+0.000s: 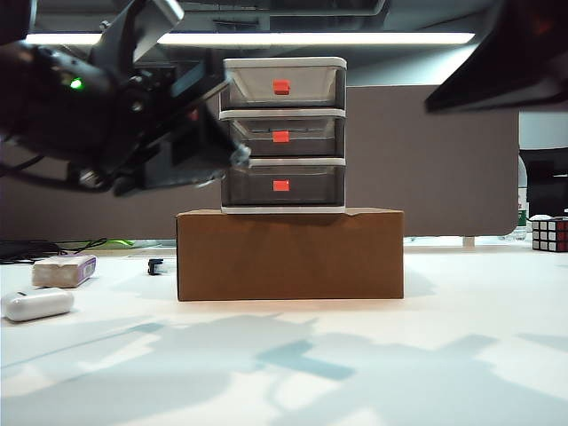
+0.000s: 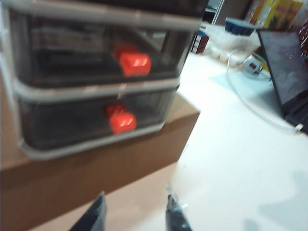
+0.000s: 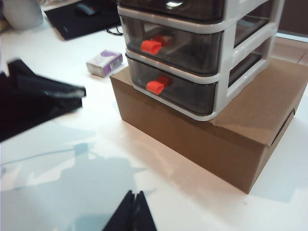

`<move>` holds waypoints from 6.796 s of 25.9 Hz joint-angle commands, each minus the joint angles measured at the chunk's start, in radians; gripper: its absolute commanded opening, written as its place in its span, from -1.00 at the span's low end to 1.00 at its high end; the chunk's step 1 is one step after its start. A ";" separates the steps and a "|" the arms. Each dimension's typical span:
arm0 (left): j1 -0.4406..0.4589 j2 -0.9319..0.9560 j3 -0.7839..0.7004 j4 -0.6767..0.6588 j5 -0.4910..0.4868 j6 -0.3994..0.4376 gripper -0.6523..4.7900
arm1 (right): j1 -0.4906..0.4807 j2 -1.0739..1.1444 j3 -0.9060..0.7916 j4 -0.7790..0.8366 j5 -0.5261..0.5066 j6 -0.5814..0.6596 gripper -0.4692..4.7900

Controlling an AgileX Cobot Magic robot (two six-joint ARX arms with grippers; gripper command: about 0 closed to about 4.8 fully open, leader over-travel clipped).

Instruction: Open the third layer of the drawer on the table, pick up the earphone case on the table and put it in, and finally close the drawer.

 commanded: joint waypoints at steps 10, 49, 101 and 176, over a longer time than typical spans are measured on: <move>-0.145 0.240 0.129 0.139 -0.447 0.076 -0.22 | -0.016 0.148 0.062 0.303 0.003 -0.018 -0.84; -0.172 0.531 0.373 0.225 -0.651 0.079 -0.22 | -0.032 0.382 0.190 0.264 -0.055 -0.051 -0.84; -0.136 0.553 0.410 0.214 -0.624 0.093 -0.78 | -0.033 0.556 0.275 0.438 -0.047 -0.082 -0.84; 0.704 -0.837 -0.127 -0.735 0.327 -0.096 -0.50 | -0.061 0.499 0.469 0.031 -0.112 -0.099 -0.84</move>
